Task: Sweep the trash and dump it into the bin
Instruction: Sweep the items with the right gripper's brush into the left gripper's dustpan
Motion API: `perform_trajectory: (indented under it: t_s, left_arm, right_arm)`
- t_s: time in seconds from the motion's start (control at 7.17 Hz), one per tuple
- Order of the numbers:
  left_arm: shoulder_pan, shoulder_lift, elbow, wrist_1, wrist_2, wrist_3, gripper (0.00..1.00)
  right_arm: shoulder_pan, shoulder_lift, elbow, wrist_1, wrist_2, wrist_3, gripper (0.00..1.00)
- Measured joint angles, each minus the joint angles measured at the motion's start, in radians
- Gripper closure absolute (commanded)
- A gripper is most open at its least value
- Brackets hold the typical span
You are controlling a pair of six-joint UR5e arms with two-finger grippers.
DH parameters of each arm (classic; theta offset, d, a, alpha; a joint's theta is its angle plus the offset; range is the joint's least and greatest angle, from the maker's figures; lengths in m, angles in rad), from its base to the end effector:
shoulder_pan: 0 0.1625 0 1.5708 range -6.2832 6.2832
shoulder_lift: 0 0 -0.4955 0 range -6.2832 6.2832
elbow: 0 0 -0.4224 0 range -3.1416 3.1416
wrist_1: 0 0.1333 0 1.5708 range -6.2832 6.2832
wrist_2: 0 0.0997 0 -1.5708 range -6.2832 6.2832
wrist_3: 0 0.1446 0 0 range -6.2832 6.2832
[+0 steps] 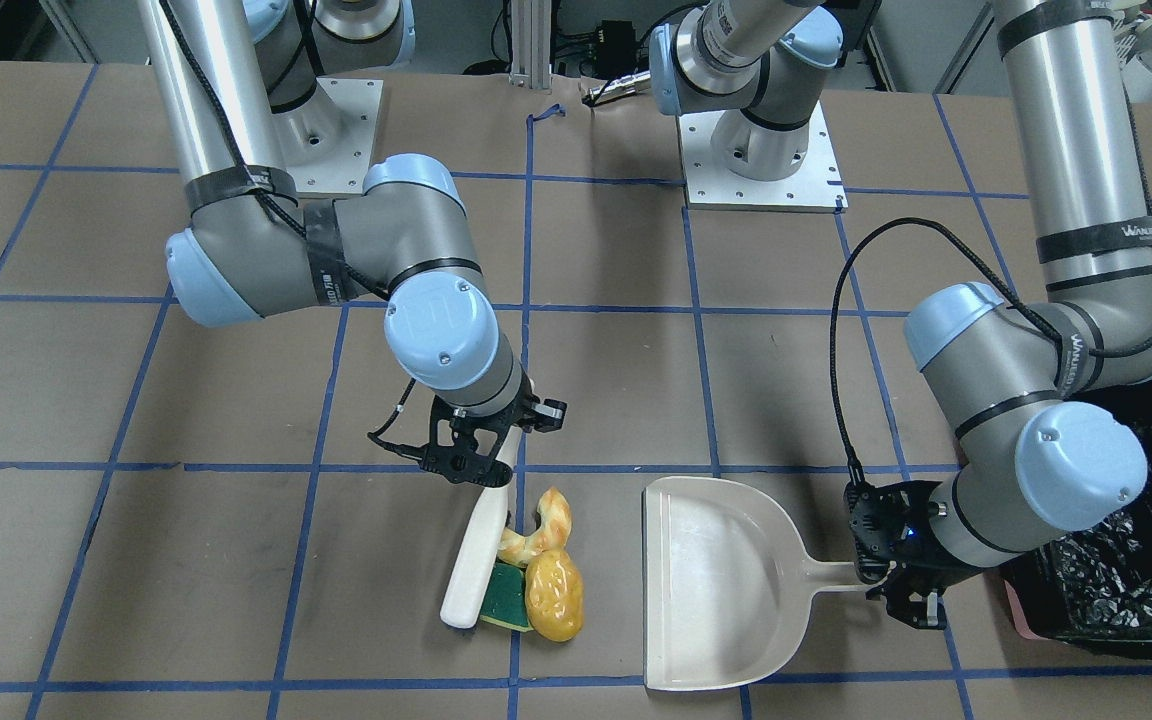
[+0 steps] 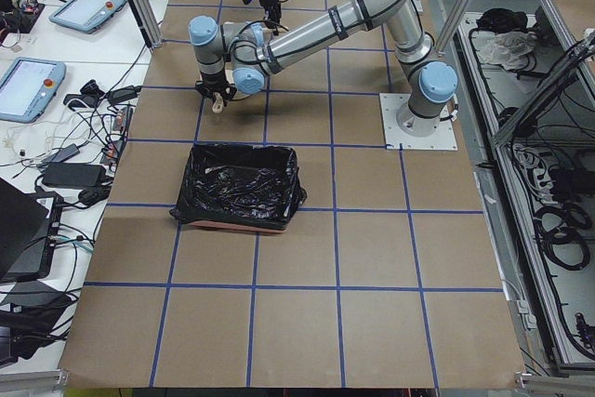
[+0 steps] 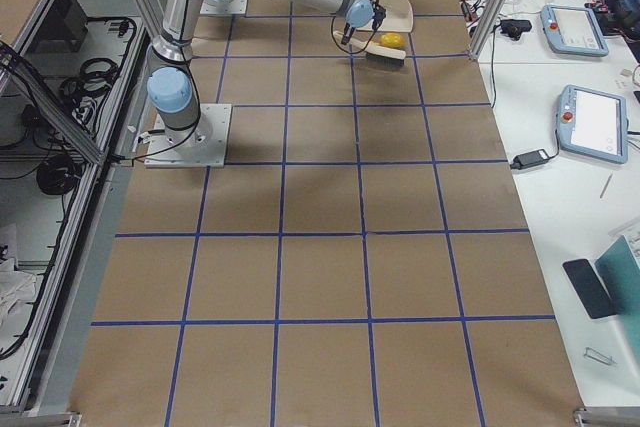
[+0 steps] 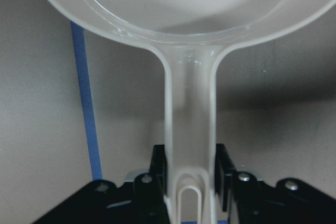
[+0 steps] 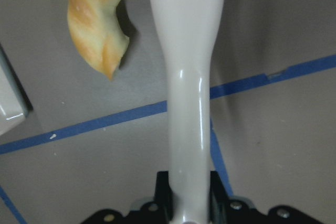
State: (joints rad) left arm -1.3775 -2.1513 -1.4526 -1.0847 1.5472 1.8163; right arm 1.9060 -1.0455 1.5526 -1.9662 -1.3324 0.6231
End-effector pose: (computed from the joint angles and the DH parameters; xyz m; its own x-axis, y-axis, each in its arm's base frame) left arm 0.0105 -0.7652 0.2463 0.0522 0.9982 -0.0288 0.9985 -0.0527 -0.0171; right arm 0.3888 -0.6070 0.2353 -0.9430 0.3082 -0.1255 0.2751 0.9341 0.2275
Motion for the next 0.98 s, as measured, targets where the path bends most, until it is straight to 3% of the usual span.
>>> perform_trajectory:
  t_s: [0.98]
  left_arm:
    - [0.0, 0.0, 0.0, 0.0, -0.002, 0.0, 0.76]
  right_arm:
    - [0.125, 0.123, -0.182, -0.055, 0.05, 0.158, 1.0]
